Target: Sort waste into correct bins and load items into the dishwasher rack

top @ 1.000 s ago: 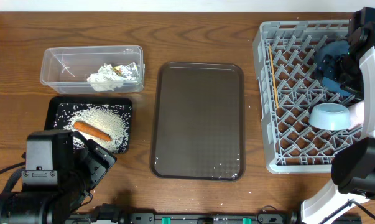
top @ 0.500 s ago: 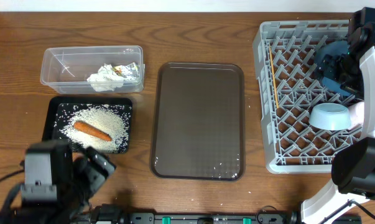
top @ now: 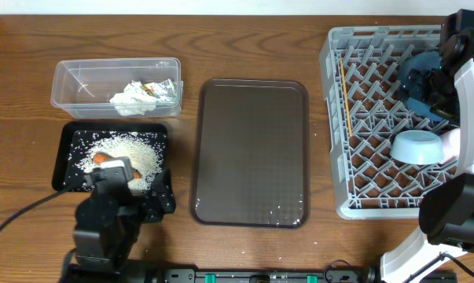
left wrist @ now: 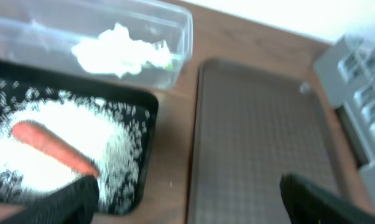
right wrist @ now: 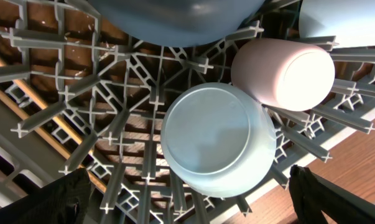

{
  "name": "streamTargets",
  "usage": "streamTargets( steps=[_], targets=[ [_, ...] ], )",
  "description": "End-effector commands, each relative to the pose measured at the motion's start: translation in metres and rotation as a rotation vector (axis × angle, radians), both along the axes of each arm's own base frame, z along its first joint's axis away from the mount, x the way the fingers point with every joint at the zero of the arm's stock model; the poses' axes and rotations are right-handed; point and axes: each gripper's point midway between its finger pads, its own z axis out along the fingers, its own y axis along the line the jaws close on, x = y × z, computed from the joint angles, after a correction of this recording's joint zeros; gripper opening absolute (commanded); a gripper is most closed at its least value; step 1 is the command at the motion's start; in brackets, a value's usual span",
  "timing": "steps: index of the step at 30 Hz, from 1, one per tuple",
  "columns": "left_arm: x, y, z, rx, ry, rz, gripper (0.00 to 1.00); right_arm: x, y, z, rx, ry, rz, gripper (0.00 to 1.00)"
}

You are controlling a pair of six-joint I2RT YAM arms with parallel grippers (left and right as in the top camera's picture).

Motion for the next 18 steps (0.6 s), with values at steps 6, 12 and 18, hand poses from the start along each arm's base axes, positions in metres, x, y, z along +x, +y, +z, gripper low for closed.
streamTargets(
  steps=[6,12,18],
  targets=[
    [0.022,-0.001,-0.051,0.118,-0.179,-0.061,0.95,-0.002,-0.003,0.010,-0.016,-0.021,0.001,0.99],
    [0.035,0.007,-0.063,0.113,-0.294,-0.014,0.95,-0.002,-0.003,0.010,-0.015,-0.021,0.001,0.99],
    [0.039,0.014,-0.073,0.115,-0.351,0.020,0.95,-0.002,-0.003,0.010,-0.016,-0.021,0.001,0.99]
  ],
)
